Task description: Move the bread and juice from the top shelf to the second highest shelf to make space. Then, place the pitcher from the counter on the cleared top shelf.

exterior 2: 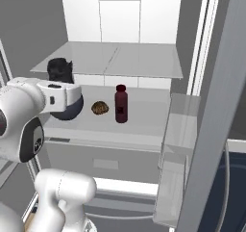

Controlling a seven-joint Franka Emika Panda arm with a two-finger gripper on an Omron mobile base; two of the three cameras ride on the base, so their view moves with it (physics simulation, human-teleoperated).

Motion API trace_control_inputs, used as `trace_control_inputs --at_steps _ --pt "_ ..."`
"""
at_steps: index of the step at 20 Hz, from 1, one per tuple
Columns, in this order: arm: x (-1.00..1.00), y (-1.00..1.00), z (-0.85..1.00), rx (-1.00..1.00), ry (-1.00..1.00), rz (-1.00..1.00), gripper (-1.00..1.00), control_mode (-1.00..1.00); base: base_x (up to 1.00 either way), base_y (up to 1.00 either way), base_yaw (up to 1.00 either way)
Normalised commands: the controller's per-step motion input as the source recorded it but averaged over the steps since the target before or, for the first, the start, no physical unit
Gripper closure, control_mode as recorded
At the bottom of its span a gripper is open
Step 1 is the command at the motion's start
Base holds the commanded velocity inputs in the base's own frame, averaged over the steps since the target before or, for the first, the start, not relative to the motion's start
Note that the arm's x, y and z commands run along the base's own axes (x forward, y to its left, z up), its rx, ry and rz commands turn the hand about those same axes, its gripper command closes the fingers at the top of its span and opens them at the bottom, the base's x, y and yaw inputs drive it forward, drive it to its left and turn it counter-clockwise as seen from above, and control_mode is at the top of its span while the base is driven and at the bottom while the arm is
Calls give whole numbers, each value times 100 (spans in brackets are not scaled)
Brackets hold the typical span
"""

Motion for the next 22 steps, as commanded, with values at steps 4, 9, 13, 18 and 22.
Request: trace_control_inputs --at_steps 4,9,13,18,22 --pt "0 -24 52 0 -10 0 100 -100 0 0 0" --pt "8 -22 58 0 0 3 100 -100 0 0 0" --pt "23 -19 48 0 0 3 100 -100 0 0 0" --pt "40 -6 28 0 0 4 100 -100 0 0 0" --pt "49 0 10 0 0 4 100 -100 0 0 0"
